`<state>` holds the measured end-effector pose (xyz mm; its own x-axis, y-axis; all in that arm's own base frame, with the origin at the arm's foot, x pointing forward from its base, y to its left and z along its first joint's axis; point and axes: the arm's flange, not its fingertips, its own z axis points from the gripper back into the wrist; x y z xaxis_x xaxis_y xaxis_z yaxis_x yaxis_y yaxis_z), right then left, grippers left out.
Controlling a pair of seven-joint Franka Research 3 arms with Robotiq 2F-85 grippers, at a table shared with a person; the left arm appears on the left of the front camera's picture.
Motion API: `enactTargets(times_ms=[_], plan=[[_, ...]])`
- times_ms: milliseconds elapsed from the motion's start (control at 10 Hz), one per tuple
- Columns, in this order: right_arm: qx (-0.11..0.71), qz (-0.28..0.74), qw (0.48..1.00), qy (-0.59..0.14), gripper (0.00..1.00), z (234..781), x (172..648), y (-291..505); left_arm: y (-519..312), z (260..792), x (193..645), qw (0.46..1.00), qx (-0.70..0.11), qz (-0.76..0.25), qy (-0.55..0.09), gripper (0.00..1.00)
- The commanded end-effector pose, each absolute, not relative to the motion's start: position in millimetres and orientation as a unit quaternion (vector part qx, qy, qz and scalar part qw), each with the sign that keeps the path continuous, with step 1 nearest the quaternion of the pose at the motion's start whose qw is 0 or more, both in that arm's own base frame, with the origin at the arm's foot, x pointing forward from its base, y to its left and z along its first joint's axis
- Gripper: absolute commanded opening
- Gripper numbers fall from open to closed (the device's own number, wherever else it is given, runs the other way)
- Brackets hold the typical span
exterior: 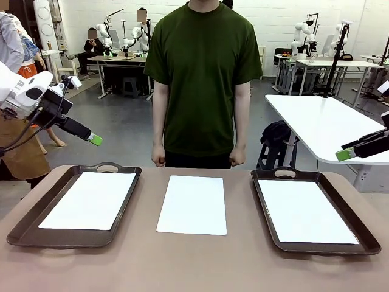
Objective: Sort the A4 documents.
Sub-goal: Receive the A4 Paper.
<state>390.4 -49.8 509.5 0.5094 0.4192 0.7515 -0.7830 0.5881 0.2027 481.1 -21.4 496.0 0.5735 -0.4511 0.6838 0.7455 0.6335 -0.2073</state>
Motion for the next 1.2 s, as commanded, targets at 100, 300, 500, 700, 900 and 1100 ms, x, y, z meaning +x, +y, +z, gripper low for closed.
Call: enactTargets(times_ms=[100, 300, 500, 700, 900, 1100], plan=[[0.282, 0.373, 0.818, -0.334, 1.00, 513.6, 393.8, -65.5, -21.4, 496.3, 481.1, 0.853, -0.241, -0.350, -0.303, 1.00], [0.289, 0.376, 0.817, -0.329, 1.00, 513.2, 393.1, -67.2, -21.4, 496.3, 481.1, 0.853, -0.241, -0.350, -0.303, 1.00], [0.306, 0.369, 0.818, -0.318, 1.00, 511.0, 395.8, -68.7, -21.4, 496.3, 481.1, 0.853, -0.241, -0.350, -0.303, 1.00], [0.286, 0.364, 0.823, -0.329, 1.00, 514.8, 390.3, -63.5, -21.4, 496.3, 481.1, 0.853, -0.241, -0.350, -0.303, 1.00], [0.286, 0.364, 0.823, -0.329, 1.00, 514.8, 390.3, -63.5, -21.4, 496.3, 481.1, 0.853, -0.241, -0.350, -0.303, 1.00], [0.286, 0.364, 0.823, -0.329, 1.00, 514.8, 390.3, -63.5, -21.4, 496.3, 481.1, 0.853, -0.241, -0.350, -0.303, 1.00]])
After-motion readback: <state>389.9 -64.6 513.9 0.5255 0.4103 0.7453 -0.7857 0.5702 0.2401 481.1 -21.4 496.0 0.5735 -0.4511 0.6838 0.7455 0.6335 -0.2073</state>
